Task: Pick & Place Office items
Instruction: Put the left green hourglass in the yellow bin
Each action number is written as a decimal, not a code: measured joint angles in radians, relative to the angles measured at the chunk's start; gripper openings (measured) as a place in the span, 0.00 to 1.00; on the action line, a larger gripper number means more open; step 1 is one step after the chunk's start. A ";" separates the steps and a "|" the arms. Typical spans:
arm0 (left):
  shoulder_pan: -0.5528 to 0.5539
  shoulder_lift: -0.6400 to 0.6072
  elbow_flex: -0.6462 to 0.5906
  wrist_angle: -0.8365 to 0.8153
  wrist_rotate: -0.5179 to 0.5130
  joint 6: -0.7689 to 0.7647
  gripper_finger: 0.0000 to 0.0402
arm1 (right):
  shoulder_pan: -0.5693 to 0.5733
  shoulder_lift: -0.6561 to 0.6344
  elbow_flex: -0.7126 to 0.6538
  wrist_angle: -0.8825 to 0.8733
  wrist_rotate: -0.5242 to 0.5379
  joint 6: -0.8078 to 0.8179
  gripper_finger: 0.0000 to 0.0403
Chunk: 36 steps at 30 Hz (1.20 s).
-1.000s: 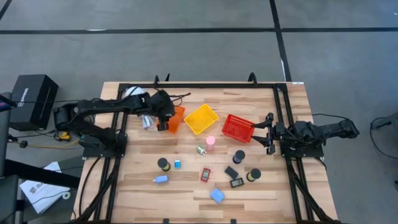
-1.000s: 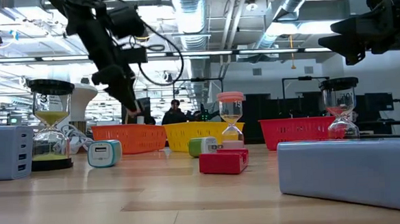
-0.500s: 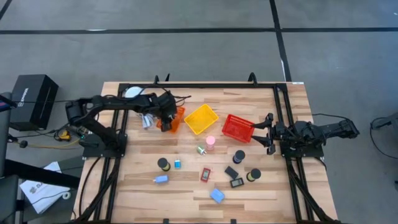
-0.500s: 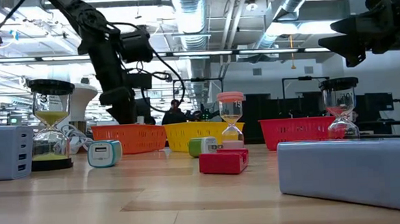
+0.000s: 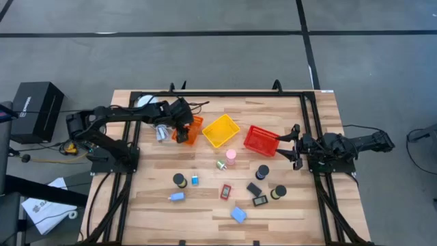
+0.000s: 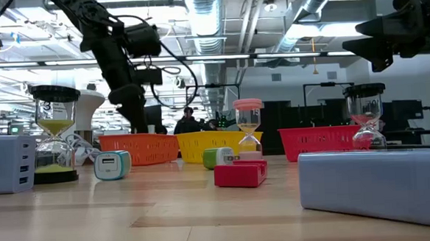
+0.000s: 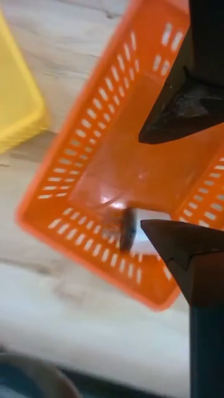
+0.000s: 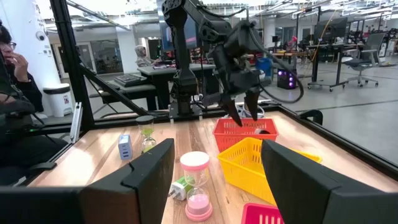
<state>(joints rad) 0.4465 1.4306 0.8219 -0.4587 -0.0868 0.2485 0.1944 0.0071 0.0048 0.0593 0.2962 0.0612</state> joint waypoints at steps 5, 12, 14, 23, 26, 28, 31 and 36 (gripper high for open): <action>-0.033 -0.123 0.000 -0.001 0.000 -0.022 0.51 | 0.000 0.000 0.000 0.000 0.000 0.000 0.58; -0.101 -0.327 0.000 -0.004 0.084 -0.184 0.51 | 0.000 0.000 0.000 0.000 0.000 0.000 0.58; -0.130 -0.371 0.000 -0.005 0.123 -0.231 0.51 | 0.000 0.000 0.000 0.000 0.000 0.001 0.58; -0.364 -0.435 0.000 -0.005 0.140 -0.291 0.50 | 0.000 0.000 0.000 0.000 0.000 0.003 0.58; -0.450 -0.426 0.000 0.003 0.136 -0.320 0.52 | 0.000 0.000 0.000 0.000 0.000 0.003 0.58; -0.499 -0.416 -0.001 0.006 0.126 -0.359 0.53 | 0.000 0.000 0.000 0.000 0.000 0.003 0.58; -0.576 -0.401 0.001 0.019 0.064 -0.406 0.57 | 0.000 0.000 0.000 0.000 0.000 0.003 0.58; -0.690 -0.348 0.000 0.016 -0.012 -0.414 0.63 | 0.000 0.000 0.000 0.000 0.000 0.003 0.58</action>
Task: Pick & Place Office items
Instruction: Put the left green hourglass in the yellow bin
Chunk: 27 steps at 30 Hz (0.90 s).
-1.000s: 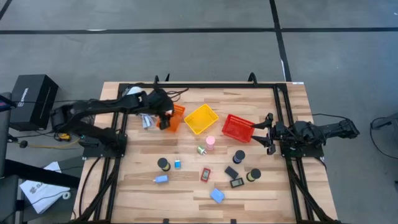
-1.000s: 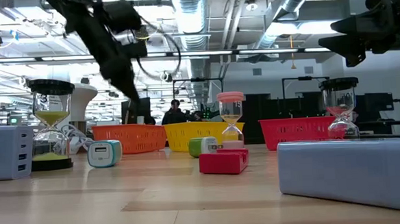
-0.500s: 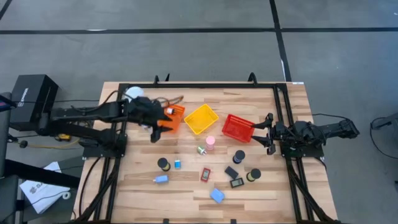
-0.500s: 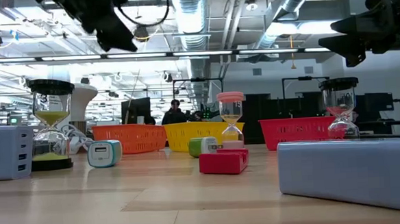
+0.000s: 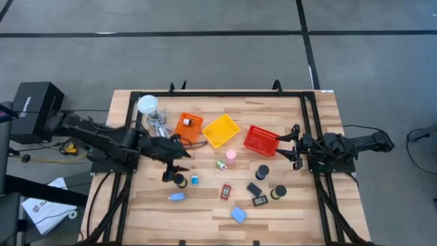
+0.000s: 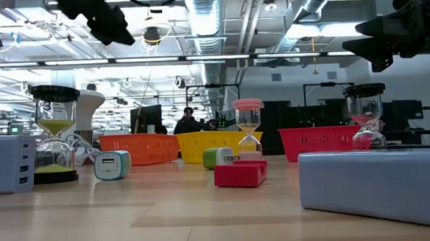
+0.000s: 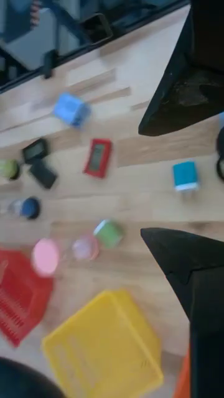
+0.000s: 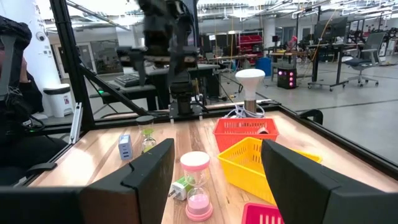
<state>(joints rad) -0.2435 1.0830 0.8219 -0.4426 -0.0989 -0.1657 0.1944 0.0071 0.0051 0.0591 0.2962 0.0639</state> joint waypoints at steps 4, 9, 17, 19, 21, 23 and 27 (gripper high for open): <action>-0.086 0.061 0.000 0.004 -0.006 -0.002 0.65 | 0.000 0.000 0.000 0.000 0.000 0.000 0.58; -0.156 0.112 0.000 0.004 -0.061 -0.134 0.65 | 0.000 0.000 0.000 0.000 0.000 0.000 0.58; -0.176 0.144 0.000 -0.045 -0.104 -0.191 0.65 | 0.000 0.000 0.000 0.000 0.000 0.012 0.58; -0.176 0.144 0.000 -0.074 -0.104 -0.197 0.65 | 0.000 0.000 0.000 0.000 0.000 0.013 0.58; -0.176 0.144 0.000 -0.109 -0.107 -0.230 0.65 | 0.000 0.000 0.000 0.000 0.000 0.014 0.58; -0.176 0.144 0.000 -0.118 -0.108 -0.264 0.65 | 0.000 0.000 0.000 0.000 0.000 0.015 0.58; -0.190 0.159 0.000 -0.116 -0.112 -0.268 0.65 | 0.000 0.000 0.000 0.000 0.000 0.016 0.58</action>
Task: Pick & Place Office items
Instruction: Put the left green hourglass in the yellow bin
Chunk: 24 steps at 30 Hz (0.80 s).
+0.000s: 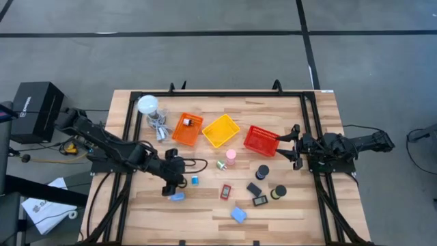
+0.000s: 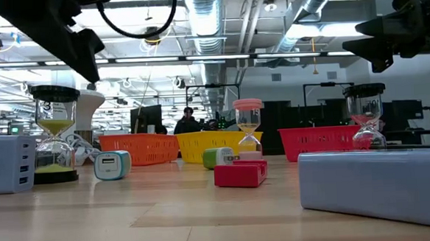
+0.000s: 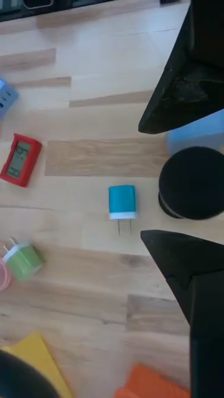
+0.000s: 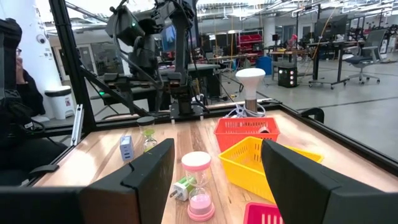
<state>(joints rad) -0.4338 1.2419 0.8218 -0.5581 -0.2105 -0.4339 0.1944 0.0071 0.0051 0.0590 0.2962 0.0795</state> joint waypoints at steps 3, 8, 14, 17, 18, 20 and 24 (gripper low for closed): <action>-0.008 0.037 -0.001 -0.015 0.000 0.001 0.65 | 0.000 0.000 0.000 0.000 0.000 0.000 0.58; -0.014 0.099 -0.001 -0.014 0.001 0.007 0.65 | 0.000 0.000 0.000 0.000 0.000 0.004 0.58; -0.014 0.116 -0.001 -0.065 0.001 0.006 0.65 | 0.001 0.000 0.000 0.000 0.000 0.003 0.58; -0.014 0.116 -0.001 -0.091 0.002 -0.015 0.65 | 0.001 0.000 0.000 0.000 0.000 0.003 0.58; -0.014 0.116 -0.001 -0.088 0.002 -0.016 0.65 | 0.001 0.000 0.000 0.000 0.000 0.003 0.58; -0.014 0.116 -0.001 -0.089 0.002 -0.016 0.65 | 0.001 0.000 0.000 0.000 0.000 0.003 0.58; -0.014 0.116 -0.001 -0.087 0.003 -0.016 0.65 | 0.001 0.000 0.000 0.000 0.000 0.002 0.58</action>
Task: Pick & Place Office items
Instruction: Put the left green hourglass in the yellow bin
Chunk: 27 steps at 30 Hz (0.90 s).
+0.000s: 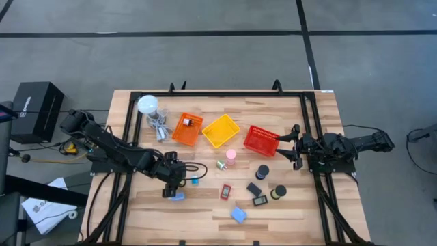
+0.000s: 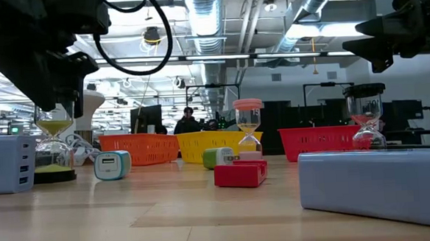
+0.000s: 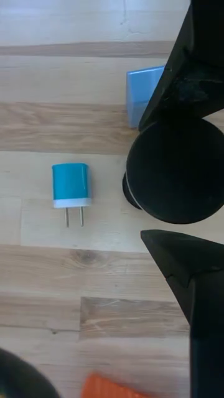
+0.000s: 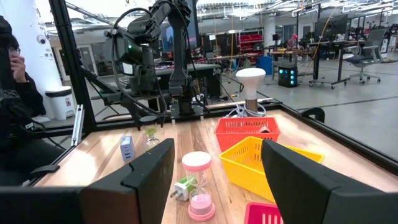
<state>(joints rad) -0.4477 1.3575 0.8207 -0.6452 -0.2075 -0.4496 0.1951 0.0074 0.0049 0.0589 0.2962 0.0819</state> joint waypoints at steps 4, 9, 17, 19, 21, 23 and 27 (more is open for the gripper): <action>0.000 0.000 0.000 -0.002 0.018 0.000 0.62 | 0.000 0.000 0.000 0.000 0.000 -0.003 0.58; 0.000 0.000 0.000 -0.002 0.030 0.000 0.53 | 0.000 0.000 0.000 0.000 0.000 -0.003 0.58; 0.006 0.000 0.000 0.006 -0.030 0.005 0.57 | 0.000 0.000 0.000 0.000 0.000 -0.002 0.58; 0.013 0.000 0.000 0.022 -0.060 0.042 0.58 | 0.000 0.000 0.000 0.000 0.000 -0.002 0.58; 0.033 0.000 0.000 0.050 -0.071 0.072 0.55 | 0.000 0.000 0.000 0.000 0.000 -0.002 0.58; 0.069 0.000 0.000 0.088 -0.073 0.097 0.52 | 0.000 0.000 0.000 0.000 0.000 -0.002 0.58; 0.162 0.000 0.001 0.128 -0.050 0.137 0.51 | 0.000 0.000 0.000 0.000 0.000 -0.002 0.58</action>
<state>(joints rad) -0.2854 1.3575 0.8215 -0.5174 -0.2570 -0.3122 0.1947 0.0071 0.0048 0.0589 0.2966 0.0794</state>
